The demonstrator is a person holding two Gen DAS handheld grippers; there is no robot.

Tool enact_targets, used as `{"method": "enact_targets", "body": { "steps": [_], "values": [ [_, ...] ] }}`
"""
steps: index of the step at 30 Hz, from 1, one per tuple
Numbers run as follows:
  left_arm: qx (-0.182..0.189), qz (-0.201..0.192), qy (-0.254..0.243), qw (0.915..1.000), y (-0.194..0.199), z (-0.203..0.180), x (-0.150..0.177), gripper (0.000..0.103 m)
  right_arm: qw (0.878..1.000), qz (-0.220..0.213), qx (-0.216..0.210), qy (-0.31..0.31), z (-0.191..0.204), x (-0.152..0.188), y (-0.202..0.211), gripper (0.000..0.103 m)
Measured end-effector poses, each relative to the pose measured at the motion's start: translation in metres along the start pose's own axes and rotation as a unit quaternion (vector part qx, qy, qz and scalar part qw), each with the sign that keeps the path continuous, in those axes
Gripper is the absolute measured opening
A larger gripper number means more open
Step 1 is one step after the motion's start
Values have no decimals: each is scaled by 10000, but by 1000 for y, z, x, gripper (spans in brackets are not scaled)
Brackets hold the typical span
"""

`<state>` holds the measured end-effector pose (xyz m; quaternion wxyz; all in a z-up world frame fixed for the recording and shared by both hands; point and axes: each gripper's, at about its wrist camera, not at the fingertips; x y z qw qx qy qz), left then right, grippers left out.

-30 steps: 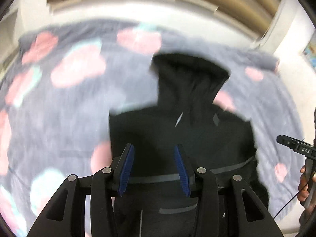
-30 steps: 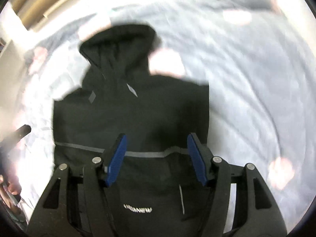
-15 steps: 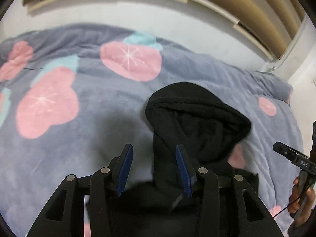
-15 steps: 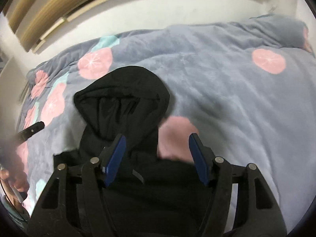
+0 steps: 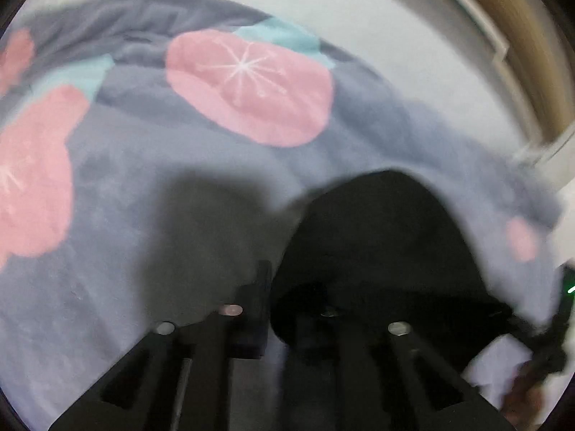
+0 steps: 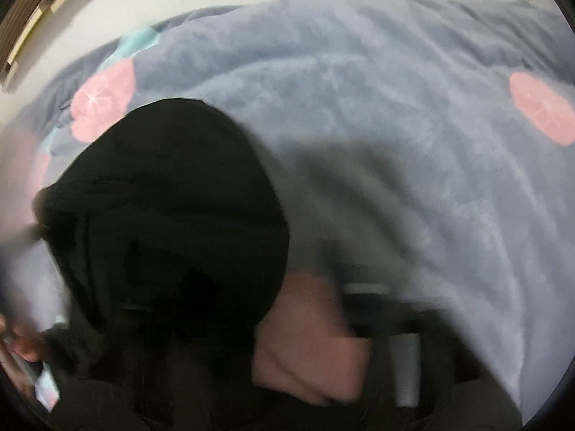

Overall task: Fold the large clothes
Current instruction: 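Move both grippers to the hood and grasp it with the right gripper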

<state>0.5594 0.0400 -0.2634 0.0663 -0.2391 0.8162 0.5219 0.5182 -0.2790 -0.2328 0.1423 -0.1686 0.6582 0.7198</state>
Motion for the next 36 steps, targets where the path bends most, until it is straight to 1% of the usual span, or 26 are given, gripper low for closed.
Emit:
{"method": "enact_targets", "body": {
  "steps": [2, 3, 4, 5, 6, 7, 8, 9, 11, 13, 16, 17, 18, 19, 20, 21, 22, 24, 26, 28, 30, 31, 32, 33, 35, 36],
  "values": [
    [316, -123, 12, 9994, 24, 3, 1, 10, 9995, -267, -97, 100, 1, 7, 19, 4],
    [530, -132, 21, 9985, 37, 5, 4, 10, 9989, -407, -45, 247, 4, 13, 31, 4],
    [723, -97, 55, 9973, 49, 8, 7, 10, 9984, -467, -8, 329, 5, 18, 35, 4],
    [801, -7, 95, 9967, 55, 13, 11, 10, 9979, -503, -1, 413, 7, 25, 39, 5],
    [803, 118, 130, 9966, 53, 19, 14, 10, 9978, -449, -10, 482, 8, 32, 35, 5],
    [744, 361, 185, 9964, 42, 28, 16, 10, 9979, -343, 12, 544, 9, 37, 25, 5],
    [597, 539, 232, 9965, 28, 37, 20, 11, 9980, -235, 27, 589, 10, 42, 14, 5],
    [338, 737, 300, 9963, 6, 48, 24, 11, 9979, -61, -36, 637, 10, 48, -4, 5],
    [89, 998, 174, 9948, -30, 58, 34, 15, 9969, 292, -41, 723, 11, 56, -38, 6],
    [156, 884, 32, 9960, -43, 61, 43, 17, 9966, 309, -11, 757, 13, 60, -52, 9],
    [243, 647, -62, 9976, -26, 58, 46, 18, 9974, 262, -84, 667, 11, 58, -40, 16],
    [193, 548, -206, 9981, -15, 55, 48, 23, 9975, 241, -133, 651, 8, 59, -31, 18],
    [83, 470, -400, 9981, -3, 52, 53, 27, 9976, 215, -128, 648, 5, 61, -23, 26],
    [-24, 417, -568, 9975, 7, 50, 57, 36, 9977, 186, -104, 639, 1, 64, -12, 34],
    [-153, 329, -787, 9962, 22, 48, 63, 39, 9981, 148, -86, 596, -4, 68, 1, 52],
    [-244, 247, -965, 9947, 35, 47, 70, 39, 9984, 80, -89, 550, -8, 72, 12, 65],
    [-267, 192, -1061, 9938, 48, 47, 73, 39, 9986, -71, -165, 505, -13, 76, 31, 69],
    [-142, 44, -1168, 9930, 73, 41, 77, 40, 9979, -320, -295, 470, -15, 78, 56, 69],
    [58, -160, -1205, 9926, 90, 32, 71, 40, 9963, -639, -382, 429, -12, 67, 81, 69],
    [261, -417, -1285, 9905, 102, 11, 60, 42, 9938, -859, -513, 477, 2, 48, 92, 69],
    [458, -609, -1356, 9878, 96, -16, 45, 49, 9925, -910, -519, 630, 20, 25, 89, 69],
    [484, -621, -1378, 9873, 90, -24, 43, 57, 9926, -891, -425, 709, 30, 15, 81, 69],
    [504, -550, -1401, 9873, 74, -32, 39, 60, 9930, -814, -370, 775, 39, 7, 68, 70],
    [483, -419, -1407, 9880, 60, -35, 39, 60, 9935, -655, -461, 803, 46, 4, 51, 70],
    [171, 57, -1329, 9910, 12, -33, 42, 59, 9940, -298, -678, 809, 54, 7, 21, 69],
    [55, 336, -1297, 9910, -11, -27, 48, 59, 9943, -49, -627, 860, 57, 15, 2, 68]
  ]
}}
Point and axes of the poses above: each gripper's, at about its wrist camera, not at the fingertips, and y roughly against the way its jaws point, z to its left, x to its underside, and after that the axes turned 9 degrees about y, right-handed
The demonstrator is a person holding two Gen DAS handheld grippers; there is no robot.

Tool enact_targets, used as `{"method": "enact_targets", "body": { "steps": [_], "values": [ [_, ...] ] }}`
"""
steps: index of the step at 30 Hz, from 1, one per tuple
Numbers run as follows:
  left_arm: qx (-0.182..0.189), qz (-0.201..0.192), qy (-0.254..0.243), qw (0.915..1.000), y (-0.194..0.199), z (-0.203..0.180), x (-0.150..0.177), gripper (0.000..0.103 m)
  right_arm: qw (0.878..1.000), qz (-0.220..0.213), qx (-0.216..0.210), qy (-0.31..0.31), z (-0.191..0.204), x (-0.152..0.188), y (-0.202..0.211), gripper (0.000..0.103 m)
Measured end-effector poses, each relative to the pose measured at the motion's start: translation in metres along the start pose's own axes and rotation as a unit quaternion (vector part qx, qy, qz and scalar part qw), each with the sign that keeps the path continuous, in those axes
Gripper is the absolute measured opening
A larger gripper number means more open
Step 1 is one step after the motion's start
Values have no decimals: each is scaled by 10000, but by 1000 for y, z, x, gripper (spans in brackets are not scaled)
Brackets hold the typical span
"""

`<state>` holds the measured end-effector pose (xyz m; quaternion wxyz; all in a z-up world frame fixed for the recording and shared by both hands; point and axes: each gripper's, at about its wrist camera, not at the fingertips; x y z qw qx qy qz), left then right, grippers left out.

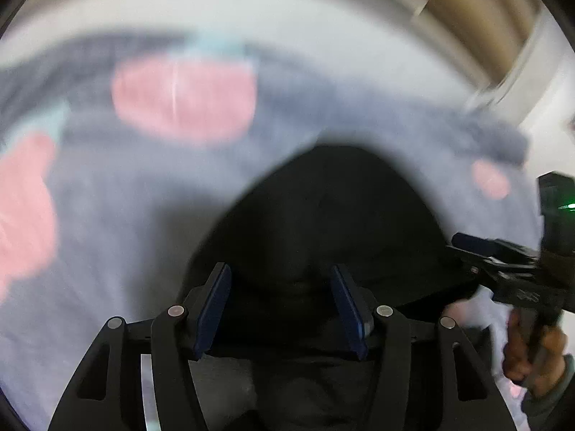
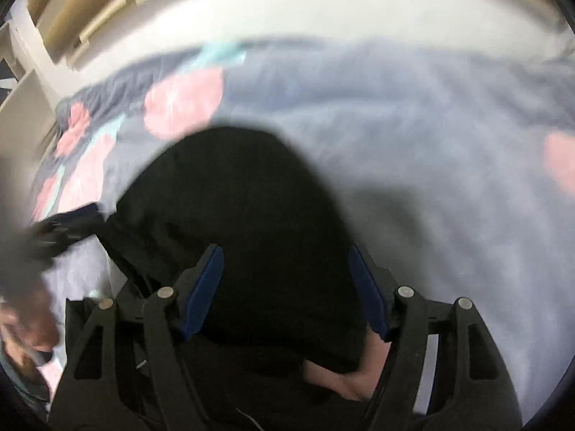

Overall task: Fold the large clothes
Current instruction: 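Move both grippers to the hood and grasp it with the right gripper, then grasp the hood with the left gripper while the right gripper holds it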

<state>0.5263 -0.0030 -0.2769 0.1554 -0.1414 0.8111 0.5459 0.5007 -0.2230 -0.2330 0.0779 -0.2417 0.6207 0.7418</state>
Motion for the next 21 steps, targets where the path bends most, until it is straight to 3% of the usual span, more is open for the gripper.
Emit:
{"method": "enact_targets", "body": {
  "steps": [3, 7, 10, 13, 16, 18, 21],
  "values": [
    [-171, 220, -91, 9996, -34, 9, 21, 59, 9984, 431, 264, 245, -1, 29, -38, 68],
    [-395, 227, -206, 9987, -36, 1, 17, 59, 9992, 344, 172, 113, -10, 38, -42, 69],
    [-403, 85, -351, 9985, -14, -9, 11, 59, 9997, 250, 33, 53, -10, 26, -19, 69],
    [191, -314, -316, 9988, 23, -15, 3, 60, 9991, -308, -306, -14, -8, 2, 14, 69],
    [311, -470, -144, 9983, 30, -15, -11, 60, 9982, -501, -322, -19, -2, -31, 12, 68],
    [-14, -313, -146, 9994, 11, -10, -15, 60, 9992, -395, -112, 29, 2, -50, -12, 67],
    [-209, 81, -150, 9996, -32, 2, -7, 59, 9995, 292, 67, -81, -6, -58, -63, 61]
  ]
}}
Point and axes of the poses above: each gripper's, at about its wrist camera, not at the fingertips, and y roughly against the way its jaws point, z to its left, x to its underside, and after that the axes turned 9 degrees about y, right-handed
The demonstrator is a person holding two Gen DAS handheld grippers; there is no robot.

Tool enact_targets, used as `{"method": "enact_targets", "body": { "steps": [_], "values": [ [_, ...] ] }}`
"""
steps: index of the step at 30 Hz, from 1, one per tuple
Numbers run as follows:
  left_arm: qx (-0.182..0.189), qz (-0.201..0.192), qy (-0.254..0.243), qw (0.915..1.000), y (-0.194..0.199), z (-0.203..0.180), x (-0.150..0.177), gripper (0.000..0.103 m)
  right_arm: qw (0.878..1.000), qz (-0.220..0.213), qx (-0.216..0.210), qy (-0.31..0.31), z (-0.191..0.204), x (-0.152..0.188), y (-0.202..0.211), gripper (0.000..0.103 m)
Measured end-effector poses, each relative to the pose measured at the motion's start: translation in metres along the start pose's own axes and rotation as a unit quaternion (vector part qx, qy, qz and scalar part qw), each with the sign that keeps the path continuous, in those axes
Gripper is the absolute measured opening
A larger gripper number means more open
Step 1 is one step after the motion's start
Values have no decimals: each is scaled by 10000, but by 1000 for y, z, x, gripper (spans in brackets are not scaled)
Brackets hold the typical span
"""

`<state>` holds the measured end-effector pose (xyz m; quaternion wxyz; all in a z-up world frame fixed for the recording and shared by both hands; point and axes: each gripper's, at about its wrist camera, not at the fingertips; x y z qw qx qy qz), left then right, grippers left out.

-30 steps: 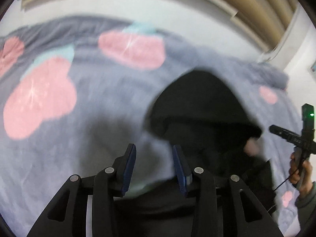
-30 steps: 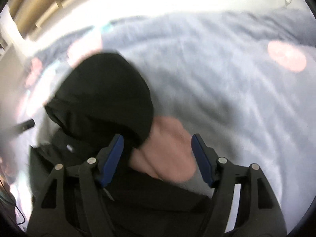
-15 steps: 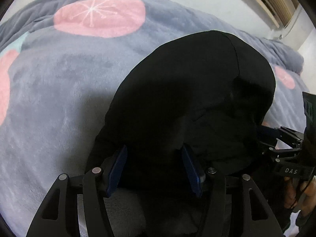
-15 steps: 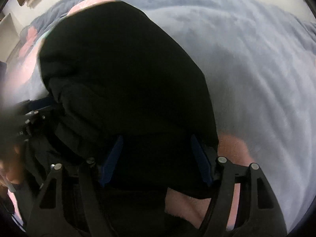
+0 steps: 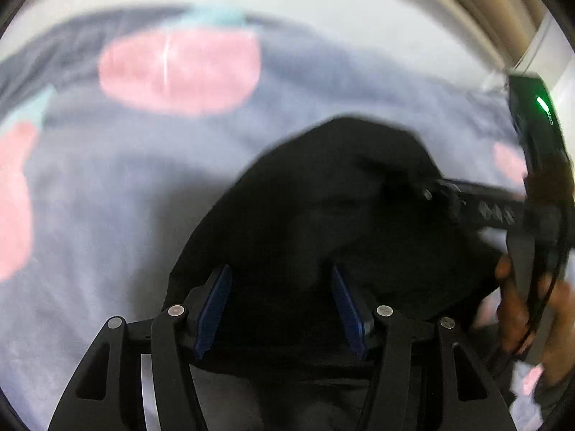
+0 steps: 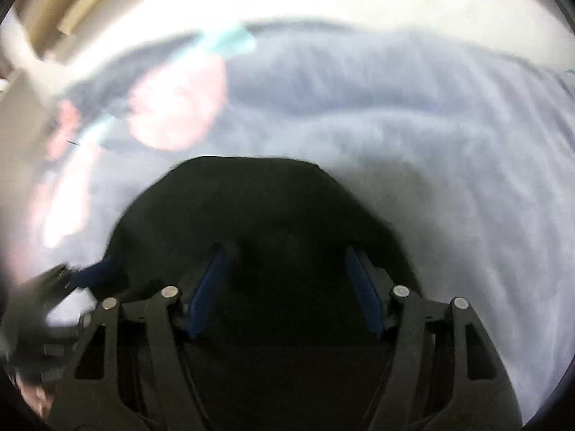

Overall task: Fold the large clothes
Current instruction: 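Grasp the hood with the left gripper while the right gripper holds it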

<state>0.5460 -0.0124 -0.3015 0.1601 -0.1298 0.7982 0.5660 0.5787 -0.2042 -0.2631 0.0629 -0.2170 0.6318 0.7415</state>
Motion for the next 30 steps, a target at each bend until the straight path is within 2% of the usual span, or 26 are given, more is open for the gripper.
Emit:
{"method": "enact_targets", "body": {
  "steps": [1, 2, 5, 8, 10, 13, 15, 17, 19, 21, 25, 28, 30],
  "values": [
    [4, 26, -36, 10000, -7, 2, 4, 59, 9999, 150, -30, -28, 0, 2, -14, 61],
    [17, -12, -46, 10000, -11, 3, 6, 59, 9999, 116, 21, 54, -1, 5, -22, 61],
    [-8, -43, -70, 10000, -8, -2, 3, 59, 9990, 9, 219, 401, 9, 9, -13, 63],
    [30, -115, -80, 9999, 9, -2, 3, 59, 9992, -126, -187, 320, -1, 20, 11, 63],
    [156, -292, -122, 9994, 34, -1, 5, 59, 9983, -329, -424, 243, -13, 31, 35, 63],
    [329, -503, -119, 9981, 57, -4, -5, 60, 9971, -552, -519, 100, -37, 57, 73, 64],
    [305, -585, -95, 9978, 67, -2, -15, 60, 9970, -572, -516, -8, -62, 68, 86, 64],
    [212, -598, -68, 9980, 68, 3, -24, 61, 9978, -512, -419, -18, -69, 59, 79, 64],
    [154, -441, 19, 9989, 63, 13, -31, 61, 9985, -381, -383, -80, -76, 62, 74, 64],
    [410, -134, 231, 9988, 50, 27, -36, 61, 9980, -275, -535, -182, -79, 56, 62, 65],
    [616, 409, 621, 9953, 11, 48, -43, 61, 9923, 18, -1128, -510, -92, 59, 35, 65],
    [846, 601, 775, 9916, -11, 54, -44, 61, 9856, 165, -1532, -700, -98, 60, 13, 65],
    [1051, 694, 880, 9881, -19, 57, -46, 68, 9809, 125, -1783, -772, -98, 57, 5, 66]
  ]
}}
Point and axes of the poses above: each gripper's, at about its wrist camera, not at the fingertips, and y roughly against the way its jaws point, z to its left, x to its underside, and after that the axes turned 9 degrees about y, right-handed
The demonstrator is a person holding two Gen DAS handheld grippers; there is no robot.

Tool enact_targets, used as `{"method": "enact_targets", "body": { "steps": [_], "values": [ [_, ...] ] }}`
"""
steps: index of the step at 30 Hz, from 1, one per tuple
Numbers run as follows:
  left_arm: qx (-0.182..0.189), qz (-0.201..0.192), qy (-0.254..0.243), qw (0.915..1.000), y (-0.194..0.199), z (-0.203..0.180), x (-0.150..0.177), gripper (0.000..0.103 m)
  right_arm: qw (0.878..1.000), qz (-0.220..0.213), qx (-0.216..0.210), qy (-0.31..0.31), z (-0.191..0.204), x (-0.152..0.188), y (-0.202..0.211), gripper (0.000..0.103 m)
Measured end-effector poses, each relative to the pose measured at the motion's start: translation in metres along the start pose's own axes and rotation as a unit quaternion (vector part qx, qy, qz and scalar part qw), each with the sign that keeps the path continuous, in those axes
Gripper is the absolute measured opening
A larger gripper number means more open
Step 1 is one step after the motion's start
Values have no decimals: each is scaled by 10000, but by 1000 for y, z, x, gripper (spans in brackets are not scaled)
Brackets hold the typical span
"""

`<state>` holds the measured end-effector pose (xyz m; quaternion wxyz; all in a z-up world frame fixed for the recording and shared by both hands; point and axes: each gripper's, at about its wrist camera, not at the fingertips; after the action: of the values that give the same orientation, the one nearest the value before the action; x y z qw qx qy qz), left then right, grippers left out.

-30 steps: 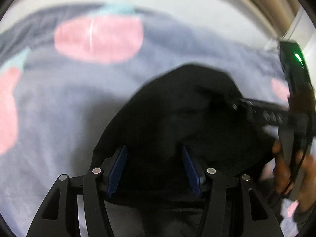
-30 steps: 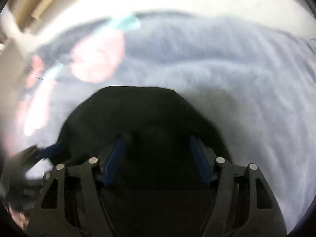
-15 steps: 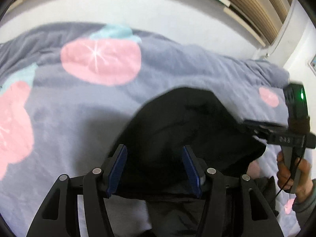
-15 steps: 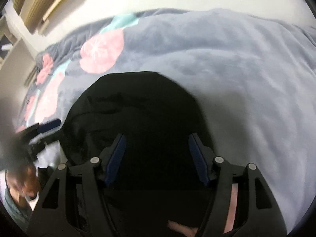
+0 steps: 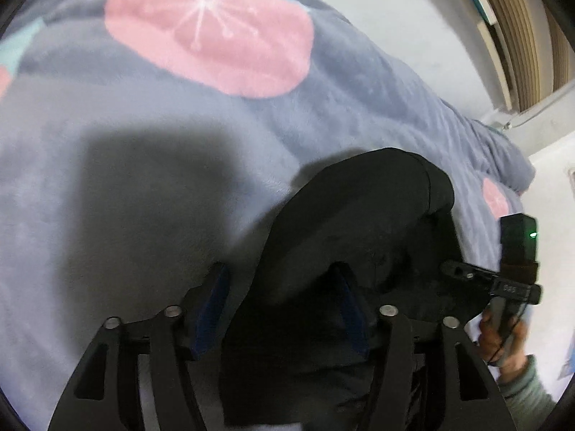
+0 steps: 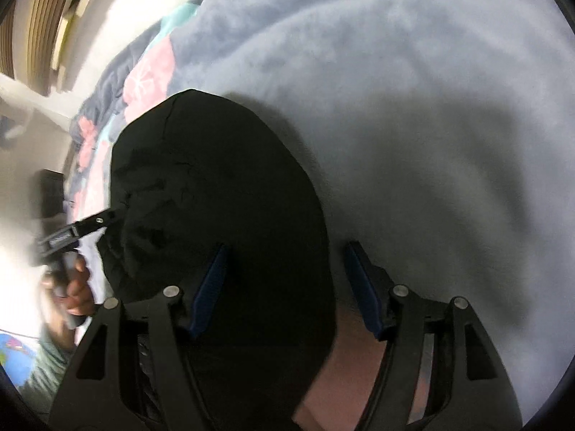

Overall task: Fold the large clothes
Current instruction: 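Grasp the hood with the left gripper while the right gripper holds it, then lift the hood with both grippers and fold it toward the hem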

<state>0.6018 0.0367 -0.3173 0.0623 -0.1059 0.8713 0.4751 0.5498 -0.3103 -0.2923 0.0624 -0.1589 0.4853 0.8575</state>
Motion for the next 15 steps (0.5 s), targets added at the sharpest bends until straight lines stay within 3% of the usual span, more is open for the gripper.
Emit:
{"method": "enact_targets", "body": {
  "steps": [3, 5, 6, 7, 8, 9, 10, 15],
  "values": [
    [133, 66, 66, 9999, -6, -2, -3, 73, 9999, 18, -117, 13, 3, -6, -9, 64],
    [94, 7, -24, 10000, -7, -11, -2, 72, 9999, 10, -57, 135, 12, -8, -11, 54],
    [-17, -89, -211, 9997, -6, -20, 2, 67, 9998, -7, 8, 218, 17, -7, -8, 42],
    [-137, -138, -384, 9991, -6, -28, 5, 46, 9996, -44, 66, 280, 22, -5, -5, 29],
    [-226, -196, -564, 9980, -3, -36, 10, 30, 9993, -98, 119, 349, 27, -3, 0, 22],
    [-323, -321, -732, 9963, 2, -43, 15, 26, 9987, -168, 164, 448, 33, 0, 8, 14],
    [-387, -450, -884, 9943, 11, -51, 21, 18, 9980, -235, 232, 533, 40, 3, 15, 12],
    [-162, -921, -1211, 9882, 77, -76, 51, 12, 9885, -657, 639, 1201, 91, 31, 69, 11]
  ]
}}
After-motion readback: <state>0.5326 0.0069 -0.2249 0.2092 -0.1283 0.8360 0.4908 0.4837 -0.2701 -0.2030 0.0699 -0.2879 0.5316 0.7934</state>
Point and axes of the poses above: each gripper's, at about its wrist camera, not at the fingertips, and y roughly against the way its jaws point, z to its left, x to its underside, and after that the axes turned 9 degrees about y, right-handed
